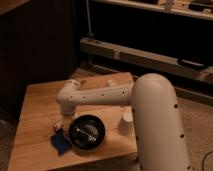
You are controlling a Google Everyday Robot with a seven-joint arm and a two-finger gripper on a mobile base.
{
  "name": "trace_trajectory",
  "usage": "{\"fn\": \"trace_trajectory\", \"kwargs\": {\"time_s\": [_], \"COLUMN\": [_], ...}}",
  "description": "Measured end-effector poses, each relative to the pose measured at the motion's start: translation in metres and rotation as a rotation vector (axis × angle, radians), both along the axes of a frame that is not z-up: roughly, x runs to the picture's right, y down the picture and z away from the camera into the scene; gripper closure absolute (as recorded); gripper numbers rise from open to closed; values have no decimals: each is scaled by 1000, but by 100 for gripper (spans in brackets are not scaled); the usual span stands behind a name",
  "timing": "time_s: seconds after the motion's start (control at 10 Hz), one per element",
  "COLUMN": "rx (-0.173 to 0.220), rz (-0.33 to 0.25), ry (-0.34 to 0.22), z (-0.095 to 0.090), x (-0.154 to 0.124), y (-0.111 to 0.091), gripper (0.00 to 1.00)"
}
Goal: Place the eraser on the white sponge
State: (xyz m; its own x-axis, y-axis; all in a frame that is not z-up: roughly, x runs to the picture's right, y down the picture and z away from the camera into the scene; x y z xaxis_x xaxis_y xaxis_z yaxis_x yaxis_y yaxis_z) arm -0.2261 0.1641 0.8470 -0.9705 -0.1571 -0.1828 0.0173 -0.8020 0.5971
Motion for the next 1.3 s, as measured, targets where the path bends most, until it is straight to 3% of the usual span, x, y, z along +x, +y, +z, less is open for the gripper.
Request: {"fn": "trace_trajectory", "kwargs": {"time_s": [0.2,0.3,0.8,0.9,1.1,1.3], "rx": [-6,-9,-10,-10,5,49], "rz": [-24,-33,-55,-53,-37,-24], "ry": [14,15,28,33,55,32], "z": [3,3,7,6,-6,-38], "x": [2,1,1,1,1,-2], "y": [6,9,16,16,12,-1], "gripper": [44,47,47,51,67,89]}}
